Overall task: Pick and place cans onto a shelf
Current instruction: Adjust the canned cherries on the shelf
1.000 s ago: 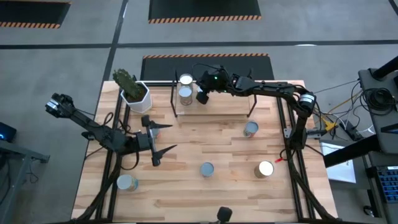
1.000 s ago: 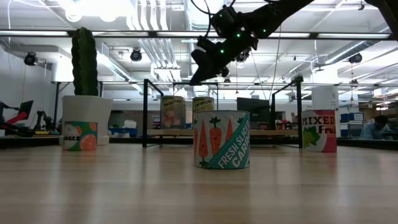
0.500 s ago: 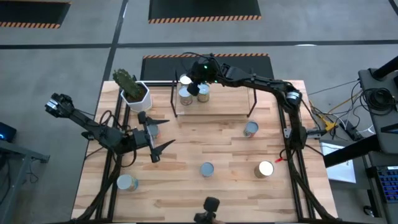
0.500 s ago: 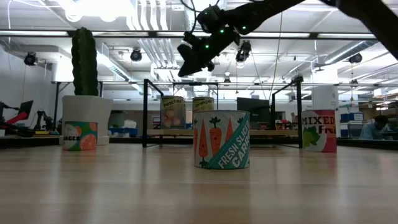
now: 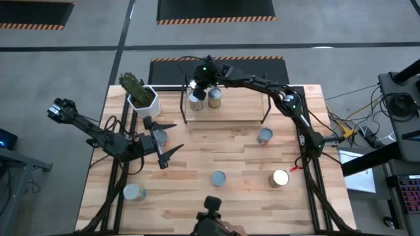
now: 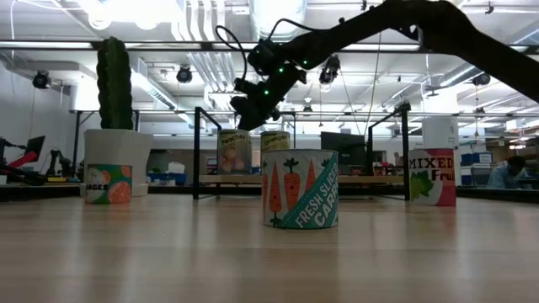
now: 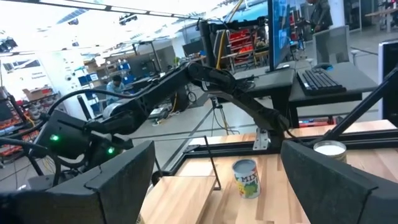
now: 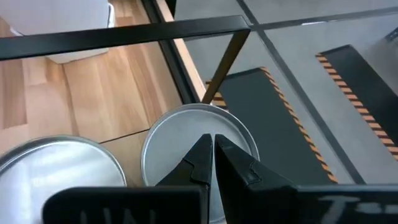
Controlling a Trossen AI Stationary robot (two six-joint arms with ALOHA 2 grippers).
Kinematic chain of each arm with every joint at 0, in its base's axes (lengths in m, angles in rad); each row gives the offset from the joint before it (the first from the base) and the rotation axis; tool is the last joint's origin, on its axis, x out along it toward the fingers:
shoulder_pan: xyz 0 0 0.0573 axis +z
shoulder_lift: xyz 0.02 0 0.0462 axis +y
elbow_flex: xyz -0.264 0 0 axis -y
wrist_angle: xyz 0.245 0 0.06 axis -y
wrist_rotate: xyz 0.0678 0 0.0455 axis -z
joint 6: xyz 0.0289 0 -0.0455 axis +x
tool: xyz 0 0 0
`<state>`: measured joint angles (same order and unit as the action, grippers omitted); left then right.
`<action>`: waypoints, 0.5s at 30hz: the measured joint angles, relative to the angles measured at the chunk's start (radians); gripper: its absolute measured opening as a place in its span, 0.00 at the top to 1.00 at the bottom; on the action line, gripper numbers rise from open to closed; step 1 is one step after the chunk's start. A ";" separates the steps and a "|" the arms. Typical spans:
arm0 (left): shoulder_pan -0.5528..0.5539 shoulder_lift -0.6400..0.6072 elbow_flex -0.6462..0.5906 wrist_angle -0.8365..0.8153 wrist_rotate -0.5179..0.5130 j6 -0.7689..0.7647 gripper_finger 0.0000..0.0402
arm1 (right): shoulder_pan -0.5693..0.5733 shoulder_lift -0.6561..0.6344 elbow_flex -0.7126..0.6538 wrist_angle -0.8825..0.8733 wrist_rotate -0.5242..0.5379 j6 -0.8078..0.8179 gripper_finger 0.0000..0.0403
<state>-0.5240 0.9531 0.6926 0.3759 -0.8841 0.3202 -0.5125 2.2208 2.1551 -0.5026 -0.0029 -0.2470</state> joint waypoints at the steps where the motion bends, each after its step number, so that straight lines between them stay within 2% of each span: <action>1: 0.000 0.000 0.000 0.000 0.000 0.000 0.18 | 0.001 0.001 0.000 0.001 -0.001 0.000 0.98; 15: 0.000 0.000 0.000 0.001 0.000 0.000 0.18 | 0.016 0.010 -0.011 -0.048 -0.057 -0.031 0.98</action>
<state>-0.5240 0.9535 0.6926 0.3767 -0.8841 0.3199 -0.4964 2.2311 2.1445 -0.5505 -0.0598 -0.2785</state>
